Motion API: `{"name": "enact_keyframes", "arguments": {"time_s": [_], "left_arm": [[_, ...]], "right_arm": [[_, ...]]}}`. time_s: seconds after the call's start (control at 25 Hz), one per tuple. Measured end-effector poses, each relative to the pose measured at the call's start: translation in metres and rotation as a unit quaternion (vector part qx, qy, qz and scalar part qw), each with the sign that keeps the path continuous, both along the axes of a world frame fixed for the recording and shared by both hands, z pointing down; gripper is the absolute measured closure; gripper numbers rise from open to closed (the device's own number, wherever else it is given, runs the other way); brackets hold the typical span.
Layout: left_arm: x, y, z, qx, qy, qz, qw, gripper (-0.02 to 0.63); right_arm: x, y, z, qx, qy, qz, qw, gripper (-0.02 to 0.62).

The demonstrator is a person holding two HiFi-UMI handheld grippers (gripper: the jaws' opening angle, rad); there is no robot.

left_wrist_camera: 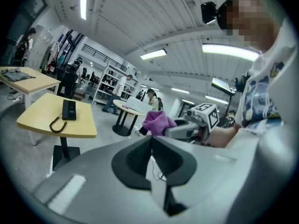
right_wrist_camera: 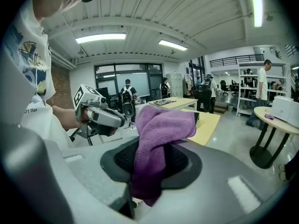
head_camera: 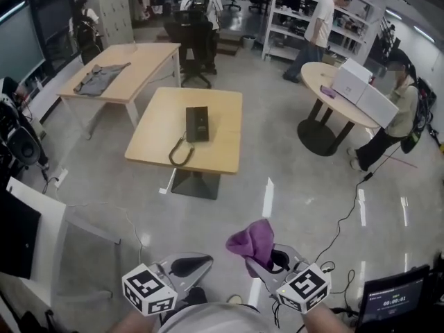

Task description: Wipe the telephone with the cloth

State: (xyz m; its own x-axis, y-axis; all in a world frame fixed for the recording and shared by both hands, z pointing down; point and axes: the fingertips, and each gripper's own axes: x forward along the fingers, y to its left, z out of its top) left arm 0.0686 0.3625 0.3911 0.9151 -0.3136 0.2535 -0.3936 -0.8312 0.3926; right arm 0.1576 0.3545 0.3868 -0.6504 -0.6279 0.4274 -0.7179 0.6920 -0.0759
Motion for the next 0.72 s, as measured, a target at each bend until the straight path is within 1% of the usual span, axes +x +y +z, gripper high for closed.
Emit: {"name": "enact_keyframes", "arguments": {"time_s": [0.16,0.28,0.44,0.56,0.72], "left_arm": [[-0.025,-0.028,-0.002,0.006,0.003,0.015,0.9999,0.601],[-0.052,-0.046,-0.004,0.007,0.004,0.011,0.9999,0.601],[-0.079,-0.07,0.002,-0.004,0.009,0.004,0.9999,0.601],[-0.09,-0.085,0.006,-0.007,0.016,0.0,0.9999,0.601],[-0.092,-0.106,0.01,-0.014,0.024,-0.005,0.9996,0.601]], "right_arm": [[-0.024,-0.032,-0.001,0.002,0.003,0.013,1.0,0.479],[-0.046,-0.054,-0.003,0.002,0.001,0.019,1.0,0.479],[-0.071,-0.079,-0.002,0.005,0.002,0.022,1.0,0.479],[-0.088,-0.091,-0.002,0.001,0.004,0.014,1.0,0.479],[-0.095,-0.109,0.003,-0.014,0.013,0.006,1.0,0.479]]}}
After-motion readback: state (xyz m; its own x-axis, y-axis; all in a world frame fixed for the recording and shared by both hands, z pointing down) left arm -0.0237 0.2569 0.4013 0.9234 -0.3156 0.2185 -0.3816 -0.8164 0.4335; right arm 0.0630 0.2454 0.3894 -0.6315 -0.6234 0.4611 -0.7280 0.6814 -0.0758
